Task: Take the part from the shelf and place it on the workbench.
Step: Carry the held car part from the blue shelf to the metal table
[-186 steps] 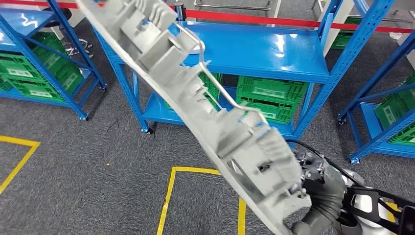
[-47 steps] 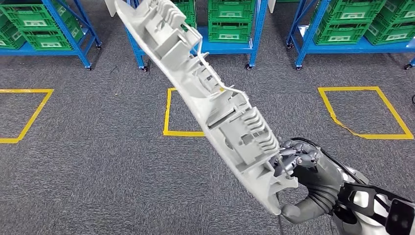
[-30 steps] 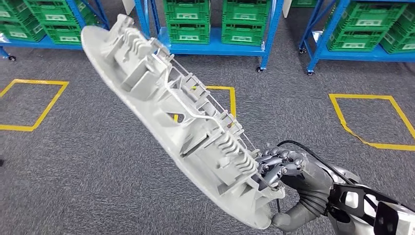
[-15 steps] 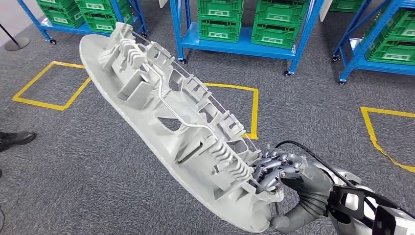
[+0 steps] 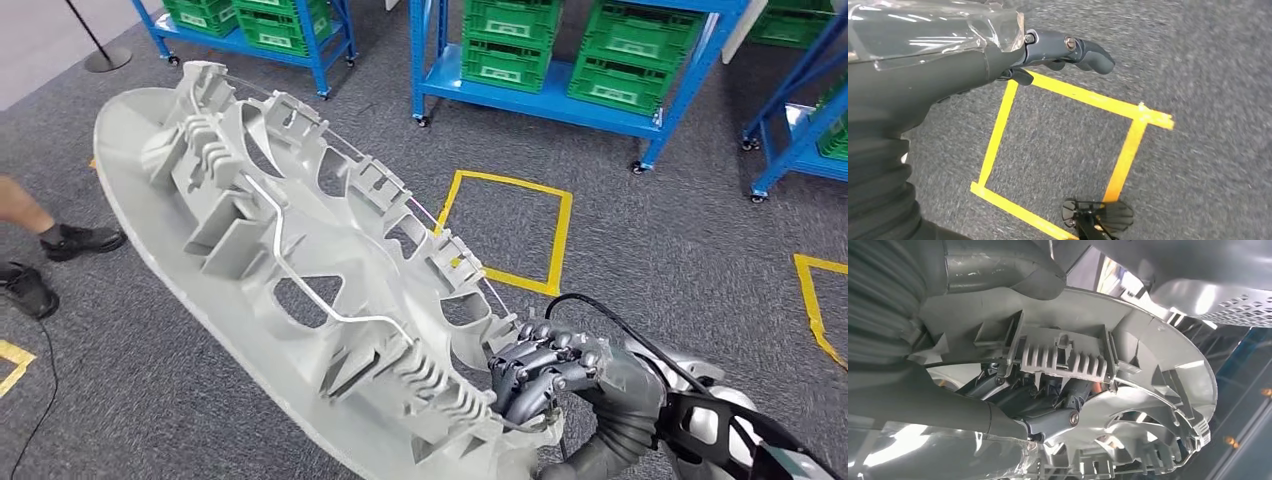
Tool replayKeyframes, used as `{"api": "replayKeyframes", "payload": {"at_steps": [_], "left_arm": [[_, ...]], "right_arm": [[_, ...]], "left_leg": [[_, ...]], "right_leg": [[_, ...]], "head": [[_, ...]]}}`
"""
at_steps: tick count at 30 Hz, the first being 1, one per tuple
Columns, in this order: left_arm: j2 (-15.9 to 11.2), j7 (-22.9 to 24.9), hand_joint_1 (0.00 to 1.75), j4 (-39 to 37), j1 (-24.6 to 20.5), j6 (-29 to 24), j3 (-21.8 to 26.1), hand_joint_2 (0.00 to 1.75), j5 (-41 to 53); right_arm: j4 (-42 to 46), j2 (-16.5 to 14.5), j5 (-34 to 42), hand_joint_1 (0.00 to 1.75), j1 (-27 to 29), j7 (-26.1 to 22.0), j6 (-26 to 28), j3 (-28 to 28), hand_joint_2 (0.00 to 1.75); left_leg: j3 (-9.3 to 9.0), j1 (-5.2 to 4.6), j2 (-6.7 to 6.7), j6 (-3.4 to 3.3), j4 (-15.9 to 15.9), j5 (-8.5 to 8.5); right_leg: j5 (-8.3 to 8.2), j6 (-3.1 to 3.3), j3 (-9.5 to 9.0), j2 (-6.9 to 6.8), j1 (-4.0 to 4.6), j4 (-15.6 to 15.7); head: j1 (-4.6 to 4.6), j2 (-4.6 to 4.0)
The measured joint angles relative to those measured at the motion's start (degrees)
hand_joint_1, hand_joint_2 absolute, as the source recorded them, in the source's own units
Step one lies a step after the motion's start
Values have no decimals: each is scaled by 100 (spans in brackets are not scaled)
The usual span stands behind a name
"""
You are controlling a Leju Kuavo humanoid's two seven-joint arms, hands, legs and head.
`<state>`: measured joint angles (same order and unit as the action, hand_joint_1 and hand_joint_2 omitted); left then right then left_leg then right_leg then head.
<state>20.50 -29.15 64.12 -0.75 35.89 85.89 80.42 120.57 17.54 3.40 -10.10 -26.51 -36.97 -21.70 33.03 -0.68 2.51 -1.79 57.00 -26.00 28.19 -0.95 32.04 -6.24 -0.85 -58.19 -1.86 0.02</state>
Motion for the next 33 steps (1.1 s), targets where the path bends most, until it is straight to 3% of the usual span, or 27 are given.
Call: {"api": "replayKeyframes", "payload": {"at_steps": [1, 3, 5, 6, 7, 9, 10, 12, 14, 15, 17, 19, 21, 22, 23, 25, 27, 28, 30, 32, 33], "left_arm": [[1, -8, 0, 3, -6, 7, 9, 175, -10], [9, -17, 0, 5, -39, 39, 12, 175, -26], [15, -20, 0, 4, -64, 60, 15, 175, -33], [19, -21, 0, 4, -62, 63, 16, 175, -34], [21, -21, 0, 3, -59, 63, 17, 175, -35], [22, -21, 0, 3, -57, 67, 17, 175, -32], [21, -21, 0, 3, -58, 71, 17, 175, -25], [20, -24, 0, 4, -52, 86, 15, 175, -3], [19, -32, 0, 5, -33, 124, 18, 175, 33], [19, -40, 0, 5, -21, 154, 21, 175, 50], [15, -69, 0, 5, -16, 203, 20, 175, 66], [2, -120, 0, 4, -24, 233, 16, 175, 69], [-9, -164, 0, 3, -26, 256, 17, 175, 69], [-11, -176, 0, 3, -26, 267, 17, 175, 69], [-16, -183, 0, 3, -26, 275, 18, 175, 69], [-31, -192, 0, 5, -29, 283, 17, 175, 69], [-44, -204, 0, 9, -37, 291, 17, 175, 68], [-48, -211, 0, 11, -39, 299, 20, 175, 68], [-49, -219, 0, 16, -24, 321, 26, 175, 68], [-42, -224, 0, 25, -14, 346, 27, 175, 68], [-38, -226, 0, 28, -17, 356, 26, 175, 68]], "right_arm": [[-3, 8, 10, 161, -12, -26, -14, 1, 175], [-11, 33, 24, 161, -23, -65, -35, 4, 175], [-21, 48, 32, 161, -12, -81, -38, 4, 175], [-30, 52, 33, 161, -5, -81, -39, 3, 175], [-39, 57, 33, 161, 0, -80, -39, 3, 175], [-50, 70, 33, 161, 1, -79, -45, 2, 175], [-52, 73, 34, 161, 0, -79, -55, 2, 175], [-58, 72, 36, 161, 4, -82, -91, 2, 175], [-69, 63, 26, 161, 9, -86, -124, 1, 175], [-78, 58, 13, 161, 9, -91, -137, -1, 175], [-94, 42, -15, 161, 21, -118, -160, -3, 175], [-104, 27, -31, 161, 33, -160, -199, -5, 175], [-122, 20, -40, 161, 31, -180, -236, -16, 175], [-132, 14, -43, 161, 30, -180, -247, -25, 175], [-139, 6, -45, 161, 27, -180, -253, -35, 175], [-144, -11, -46, 161, 5, -179, -259, -54, 175], [-145, -25, -44, 161, -43, -179, -260, -68, 175], [-148, -34, -44, 161, -67, -179, -265, -76, 175], [-153, -51, -41, 161, -105, -176, -280, -92, 175], [-163, -60, -36, 161, -125, -173, -297, -106, 175], [-169, -60, -33, 161, -128, -173, -304, -111, 175]], "left_leg": [[-38, 16, -65, -28, -68, 55], [-63, 41, -211, -66, -153, 137], [-41, 45, -378, -88, -152, 160], [-36, 45, -464, -87, -147, 163], [-34, 49, -553, -83, -134, 163], [-18, 66, -726, -47, -73, 142], [15, 64, -806, -11, -10, 117], [103, 61, -924, 61, 88, 81], [163, 79, -1009, 110, 113, 83], [188, 86, -986, 133, 135, 70], [332, 89, -724, 189, 421, -94], [698, 106, -391, 246, 1142, -426], [1028, 134, -283, 272, 1745, -608], [1044, 139, -266, 271, 1747, -550], [927, 139, -242, 259, 1502, -398], [497, 98, -47, 204, 693, -67], [248, 34, 117, 150, 210, 54], [240, 8, 114, 130, 165, 38], [211, 10, -29, 72, 97, 74], [112, 39, -176, 2, -25, 147], [67, 55, -252, -20, -68, 176]], "right_leg": [[62, -5, 37, 123, -3, -93], [340, 32, 299, 455, -17, -671], [616, 43, 668, 590, -21, -1430], [641, 13, 759, 602, -27, -1601], [566, -40, 734, 608, -38, -1527], [241, -166, 410, 718, -86, -812], [94, -187, 241, 823, -103, -435], [-34, -125, 87, 952, -113, -74], [-47, -14, 94, 861, -97, -76], [-54, 18, 89, 810, -97, -69], [-51, 81, 65, 693, -115, -56], [-33, 122, 56, 565, -92, -56], [-18, 138, 56, 425, -72, -57], [-9, 141, 53, 354, -66, -57], [0, 142, 45, 284, -59, -57], [26, 124, 19, 162, -36, -55], [50, 89, -4, 58, -9, -47], [59, 62, -14, 2, -4, -35], [78, 7, -43, -73, -12, -15], [191, -3, 34, 151, -25, -216], [308, 17, 173, 329, -33, -497]], "head": [[6, 0], [32, 0], [43, 0], [43, 0], [44, 0], [50, 0], [56, 0], [63, 0], [63, 0], [62, 0], [19, 0], [-24, 0], [-23, 0], [-24, 0], [-23, 0], [-22, 0], [-19, 0], [-19, 0], [-17, 1], [0, -1], [14, -1]]}}
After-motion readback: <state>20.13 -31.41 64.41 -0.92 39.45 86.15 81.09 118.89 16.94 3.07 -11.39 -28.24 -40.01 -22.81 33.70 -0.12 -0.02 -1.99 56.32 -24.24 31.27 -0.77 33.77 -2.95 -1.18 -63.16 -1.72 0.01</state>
